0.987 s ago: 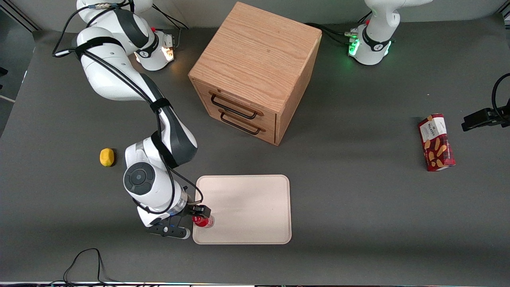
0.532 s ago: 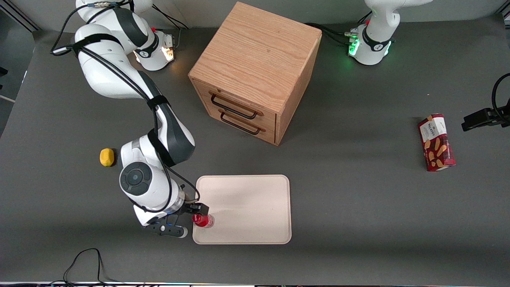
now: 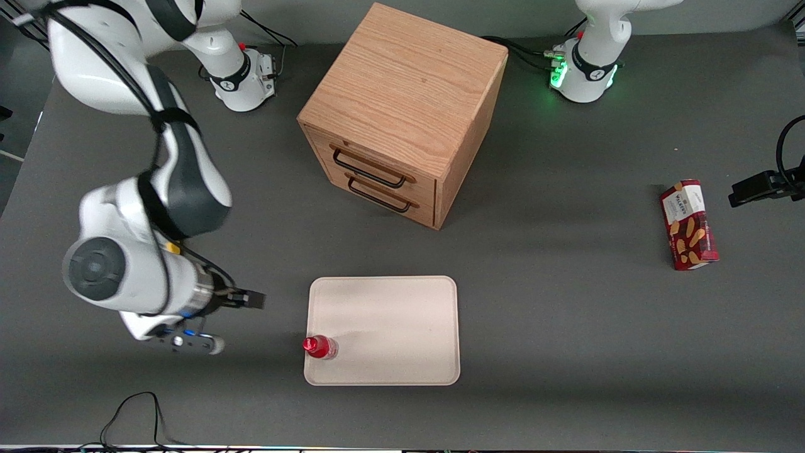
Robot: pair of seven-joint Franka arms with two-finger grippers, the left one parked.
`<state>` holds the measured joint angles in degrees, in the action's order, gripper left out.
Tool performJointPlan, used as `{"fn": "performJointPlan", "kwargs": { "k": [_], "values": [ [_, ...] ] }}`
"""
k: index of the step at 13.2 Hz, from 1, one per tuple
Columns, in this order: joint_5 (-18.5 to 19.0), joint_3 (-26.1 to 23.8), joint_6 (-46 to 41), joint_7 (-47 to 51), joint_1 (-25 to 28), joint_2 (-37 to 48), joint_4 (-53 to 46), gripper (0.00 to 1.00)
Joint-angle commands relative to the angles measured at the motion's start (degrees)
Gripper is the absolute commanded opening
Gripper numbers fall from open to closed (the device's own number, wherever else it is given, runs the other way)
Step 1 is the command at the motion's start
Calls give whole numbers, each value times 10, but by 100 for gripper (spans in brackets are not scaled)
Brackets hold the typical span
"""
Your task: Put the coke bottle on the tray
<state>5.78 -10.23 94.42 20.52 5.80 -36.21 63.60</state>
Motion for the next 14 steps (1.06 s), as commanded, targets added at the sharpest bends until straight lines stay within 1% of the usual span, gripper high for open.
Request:
{"fn": "performJointPlan", "kwargs": {
  "k": [1, 2, 3, 4, 6, 7, 9, 11, 14],
  "values": [
    [-24, 1, 21, -83, -46, 172, 217, 100],
    [-37, 12, 21, -112, -56, 214, 259, 100],
    [-48, 41, 21, -145, -52, 256, 300, 100],
    [-57, 70, 20, -168, -35, 294, 332, 100],
    [-57, 131, 9, -187, 11, 341, 359, 100],
    [-50, 149, -5, -186, 29, 345, 353, 100],
    [-50, 176, -25, -187, 46, 338, 317, 100],
    [-56, 200, -28, -186, 68, 331, 295, 100],
    [-59, 213, -37, -186, 78, 330, 289, 100]
  ]
}}
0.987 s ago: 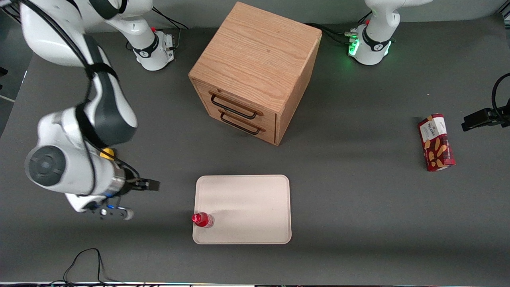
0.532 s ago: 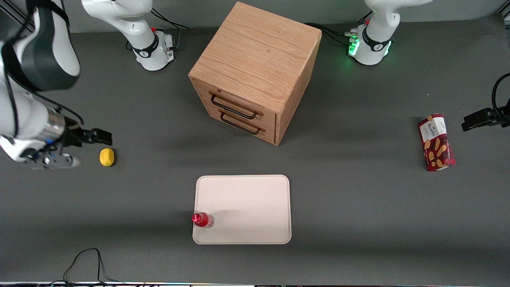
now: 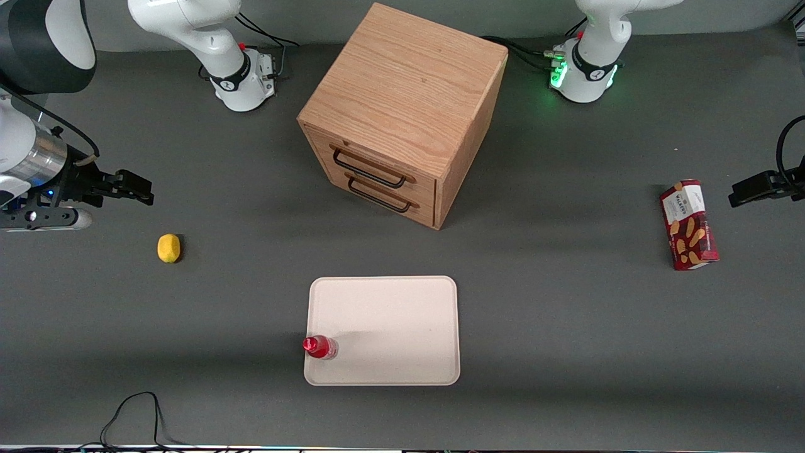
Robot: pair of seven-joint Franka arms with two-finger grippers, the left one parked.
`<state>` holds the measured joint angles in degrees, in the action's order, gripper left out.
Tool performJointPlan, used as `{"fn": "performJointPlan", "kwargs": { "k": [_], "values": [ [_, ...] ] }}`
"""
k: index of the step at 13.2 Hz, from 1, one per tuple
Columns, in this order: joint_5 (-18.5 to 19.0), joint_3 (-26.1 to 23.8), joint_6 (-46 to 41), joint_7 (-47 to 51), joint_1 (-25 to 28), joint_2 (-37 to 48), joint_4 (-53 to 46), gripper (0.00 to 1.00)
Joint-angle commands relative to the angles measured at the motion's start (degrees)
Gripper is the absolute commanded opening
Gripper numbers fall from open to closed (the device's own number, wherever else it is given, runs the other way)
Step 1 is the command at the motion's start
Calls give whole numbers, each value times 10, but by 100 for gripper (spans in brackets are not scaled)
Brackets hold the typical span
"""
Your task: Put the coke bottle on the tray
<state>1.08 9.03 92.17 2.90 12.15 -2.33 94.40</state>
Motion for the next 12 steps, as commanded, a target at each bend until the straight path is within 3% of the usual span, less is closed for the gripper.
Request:
{"fn": "performJointPlan", "kwargs": {
  "k": [1, 6, 12],
  "values": [
    [-13, 21, -20, -10, 15, -9, -20, 100],
    [-37, 58, -66, -13, 52, -7, -27, 100],
    [-52, 60, -79, -23, 51, -5, -30, 100]
  ]
}}
